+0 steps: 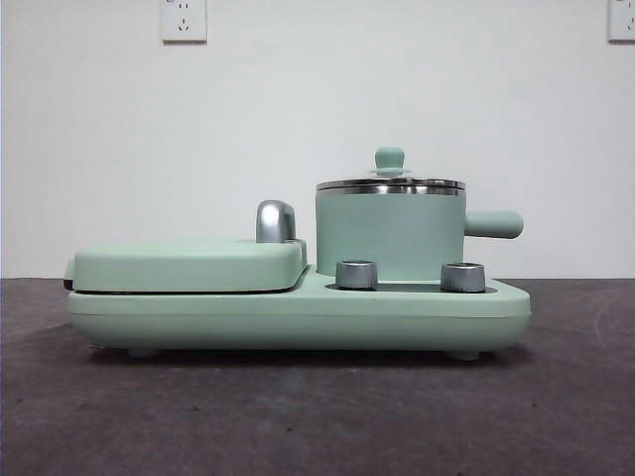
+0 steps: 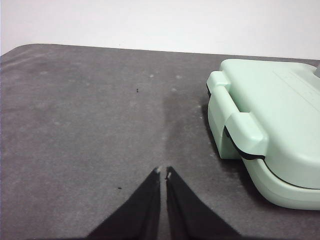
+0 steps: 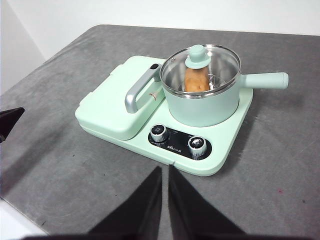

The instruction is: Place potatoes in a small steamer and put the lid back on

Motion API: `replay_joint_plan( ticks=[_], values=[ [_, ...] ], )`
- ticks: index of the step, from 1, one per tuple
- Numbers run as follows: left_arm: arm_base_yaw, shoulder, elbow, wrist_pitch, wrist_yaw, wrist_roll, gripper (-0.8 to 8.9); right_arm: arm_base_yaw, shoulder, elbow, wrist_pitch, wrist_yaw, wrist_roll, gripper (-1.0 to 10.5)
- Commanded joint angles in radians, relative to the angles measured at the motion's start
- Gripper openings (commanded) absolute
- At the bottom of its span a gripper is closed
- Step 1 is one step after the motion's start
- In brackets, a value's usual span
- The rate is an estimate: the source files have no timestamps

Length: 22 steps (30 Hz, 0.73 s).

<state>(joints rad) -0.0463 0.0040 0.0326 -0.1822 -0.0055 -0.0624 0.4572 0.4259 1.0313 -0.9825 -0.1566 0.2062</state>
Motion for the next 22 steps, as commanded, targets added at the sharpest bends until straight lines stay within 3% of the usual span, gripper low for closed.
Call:
replay_joint_plan(
  ticks=[1,4,7,14,16,22],
  values=[
    [0.001,-0.001,-0.019,-0.005,-0.003,0.018,0.19,0.004,0.003,0.008,0.011,-0.001,-0.004,0.2],
    [0.001,-0.001,-0.019,-0.005,-0.003,0.018,0.19,-0.016,0.002,-0.017,0.058,0.027,-0.011,0.2],
    [0.001,-0.001,-0.019,-0.005,-0.003,0.018,0.19,-0.074,-0.015,-0.132,0.253,0.026,-0.016,0.2],
    [0.001,-0.001,-0.019,-0.005,-0.003,0.018,0.19,-0.265,-0.141,-0.646,1.058,0.035,-0.016,0.2],
    [0.001,-0.001,-0.019,-0.005,-0.003,0.018,0.19,-0.321,-0.177,-0.757,1.145,0.060,-0.016,0.2],
    [0.001,-0.001,-0.019,-0.005,-0.003,0.018,0.19,-0.444,-0.248,-0.925,1.150,0.099,-0.016,0.2]
  ],
)
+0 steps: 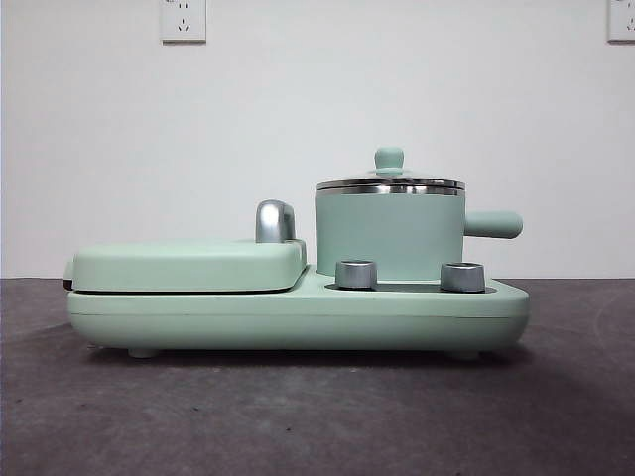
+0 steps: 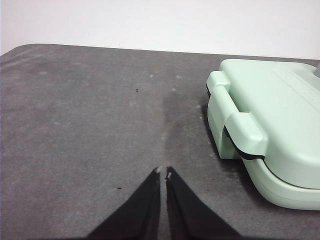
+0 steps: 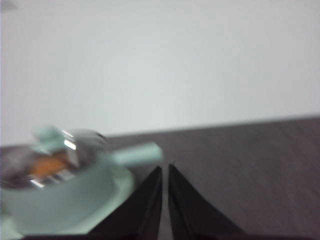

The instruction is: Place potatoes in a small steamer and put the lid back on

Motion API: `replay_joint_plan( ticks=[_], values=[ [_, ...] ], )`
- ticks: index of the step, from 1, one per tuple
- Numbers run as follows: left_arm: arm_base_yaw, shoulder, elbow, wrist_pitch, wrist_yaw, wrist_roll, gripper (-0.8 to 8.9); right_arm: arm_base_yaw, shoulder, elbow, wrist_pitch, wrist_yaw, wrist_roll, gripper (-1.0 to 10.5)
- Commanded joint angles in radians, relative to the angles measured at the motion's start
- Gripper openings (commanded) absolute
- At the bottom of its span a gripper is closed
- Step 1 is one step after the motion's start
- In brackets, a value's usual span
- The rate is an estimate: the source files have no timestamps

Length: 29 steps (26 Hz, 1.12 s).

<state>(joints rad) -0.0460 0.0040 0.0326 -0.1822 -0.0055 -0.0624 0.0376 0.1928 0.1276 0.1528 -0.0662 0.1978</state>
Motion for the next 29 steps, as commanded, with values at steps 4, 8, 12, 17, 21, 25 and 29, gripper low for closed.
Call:
replay_joint_plan(
  ticks=[4,8,12,17,21,25,29],
  values=[
    [0.001,-0.001,-0.019,-0.005,-0.003,0.018,0.19,-0.069,-0.059,-0.071,-0.006,0.014,-0.008,0.2],
    [0.001,-0.001,-0.019,-0.005,-0.003,0.018,0.19,-0.072,-0.109,-0.113,-0.013,0.014,-0.008,0.2],
    [0.001,-0.001,-0.019,-0.005,-0.003,0.018,0.19,-0.073,-0.166,-0.116,-0.131,0.014,-0.044,0.2],
    [0.001,-0.001,-0.019,-0.005,-0.003,0.018,0.19,-0.073,-0.189,-0.116,-0.271,0.005,-0.073,0.2],
    [0.001,-0.001,-0.019,-0.005,-0.003,0.018,0.19,-0.073,-0.189,-0.116,-0.323,-0.014,-0.085,0.2],
    [0.001,-0.001,-0.019,-0.005,-0.003,0.018,0.19,-0.073,-0.189,-0.116,-0.323,-0.016,-0.104,0.2],
    [0.001,-0.001,-0.019,-0.005,-0.003,0.018,0.19,-0.072,-0.189,-0.116,-0.323,-0.032,-0.105,0.2]
  ],
)
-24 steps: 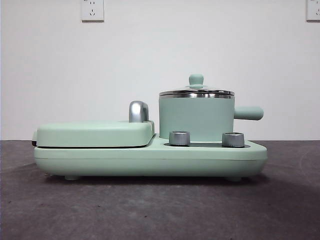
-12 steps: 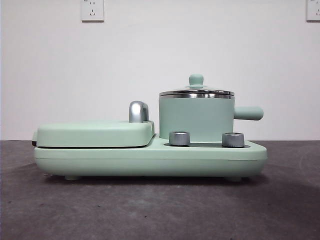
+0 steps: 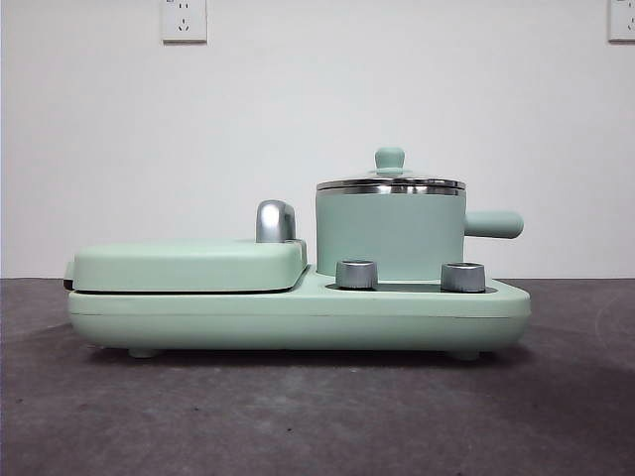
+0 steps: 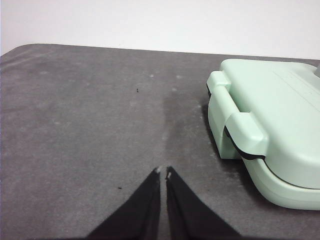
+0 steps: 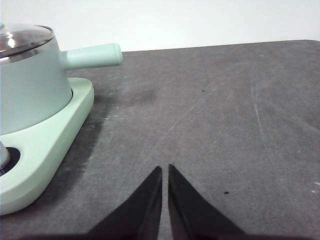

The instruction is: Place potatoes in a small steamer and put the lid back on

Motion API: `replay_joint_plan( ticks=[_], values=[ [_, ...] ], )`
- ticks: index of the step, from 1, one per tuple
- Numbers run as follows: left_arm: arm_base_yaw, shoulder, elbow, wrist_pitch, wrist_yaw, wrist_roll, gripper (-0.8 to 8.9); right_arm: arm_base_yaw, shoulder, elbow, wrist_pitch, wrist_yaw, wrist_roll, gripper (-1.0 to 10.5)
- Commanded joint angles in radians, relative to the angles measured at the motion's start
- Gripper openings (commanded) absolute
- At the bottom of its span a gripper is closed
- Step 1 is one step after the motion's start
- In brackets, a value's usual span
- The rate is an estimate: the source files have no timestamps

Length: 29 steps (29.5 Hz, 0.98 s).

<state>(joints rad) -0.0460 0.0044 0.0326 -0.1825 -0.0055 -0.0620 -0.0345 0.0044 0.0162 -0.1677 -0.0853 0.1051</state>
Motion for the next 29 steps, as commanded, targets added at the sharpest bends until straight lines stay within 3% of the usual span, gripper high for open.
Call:
replay_joint_plan(
  ticks=[1,29],
  values=[
    [0.001,-0.001,-0.019,-0.005,-0.003,0.017,0.19,0.000,-0.001,-0.005,-0.002,-0.018,-0.012,0.2],
    [0.001,-0.001,-0.019,-0.004,-0.003,0.017,0.19,0.000,-0.001,-0.005,0.010,-0.019,-0.012,0.2]
  ],
)
